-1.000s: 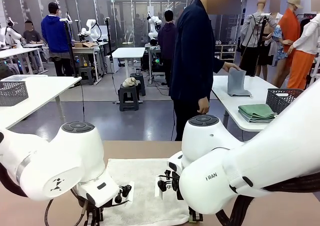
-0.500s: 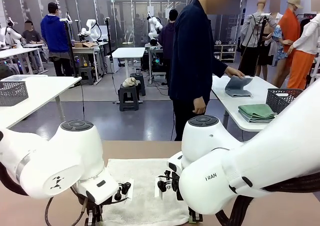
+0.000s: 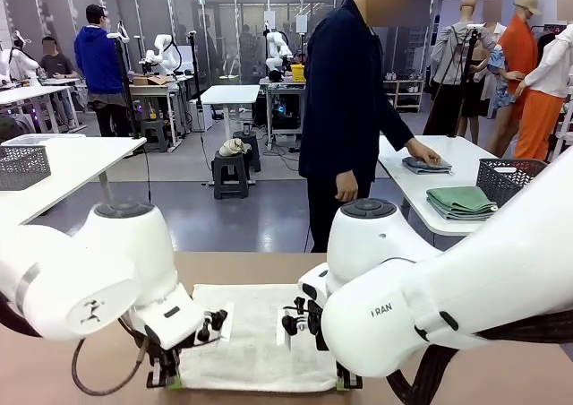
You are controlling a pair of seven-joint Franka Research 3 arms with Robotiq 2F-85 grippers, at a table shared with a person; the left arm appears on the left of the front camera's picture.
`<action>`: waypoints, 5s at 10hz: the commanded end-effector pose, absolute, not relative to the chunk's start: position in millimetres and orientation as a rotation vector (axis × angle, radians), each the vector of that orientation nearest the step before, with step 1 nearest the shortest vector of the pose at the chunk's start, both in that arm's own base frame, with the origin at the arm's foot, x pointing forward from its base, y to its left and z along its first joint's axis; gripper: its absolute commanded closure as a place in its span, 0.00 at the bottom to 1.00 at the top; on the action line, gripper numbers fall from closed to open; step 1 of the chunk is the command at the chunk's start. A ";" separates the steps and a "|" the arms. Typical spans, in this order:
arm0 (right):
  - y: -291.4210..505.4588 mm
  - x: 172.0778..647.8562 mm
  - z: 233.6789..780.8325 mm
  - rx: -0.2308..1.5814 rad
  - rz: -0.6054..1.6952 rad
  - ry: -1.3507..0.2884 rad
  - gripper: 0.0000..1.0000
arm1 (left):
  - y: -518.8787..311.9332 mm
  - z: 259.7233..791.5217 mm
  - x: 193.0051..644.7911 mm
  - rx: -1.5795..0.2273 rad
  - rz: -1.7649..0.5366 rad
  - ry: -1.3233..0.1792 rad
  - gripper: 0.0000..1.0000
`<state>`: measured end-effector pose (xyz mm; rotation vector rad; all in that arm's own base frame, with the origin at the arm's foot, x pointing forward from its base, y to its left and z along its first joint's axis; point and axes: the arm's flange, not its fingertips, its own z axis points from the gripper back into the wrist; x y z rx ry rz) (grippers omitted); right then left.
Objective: Fold the towels and place them in the basket.
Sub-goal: When a person lays out a Towel with hook on the table, fold it in half twice.
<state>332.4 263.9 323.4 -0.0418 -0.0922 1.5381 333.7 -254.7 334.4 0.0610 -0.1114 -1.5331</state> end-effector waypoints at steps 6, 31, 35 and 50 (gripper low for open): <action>261.1 351.8 371.4 -0.059 1.553 -0.186 1.00 | -228.9 380.0 345.5 0.084 -1.532 -0.202 1.00; 261.6 572.7 313.8 -0.135 1.502 -0.233 0.97 | -226.9 320.0 569.3 0.174 -1.594 -0.273 0.97; 260.8 570.7 316.9 -0.162 1.497 -0.260 0.58 | -225.2 326.2 570.3 0.196 -1.591 -0.309 0.58; 186.8 434.1 555.1 0.467 0.402 -0.115 0.33 | -19.3 501.7 440.1 -0.269 -1.431 -0.611 0.59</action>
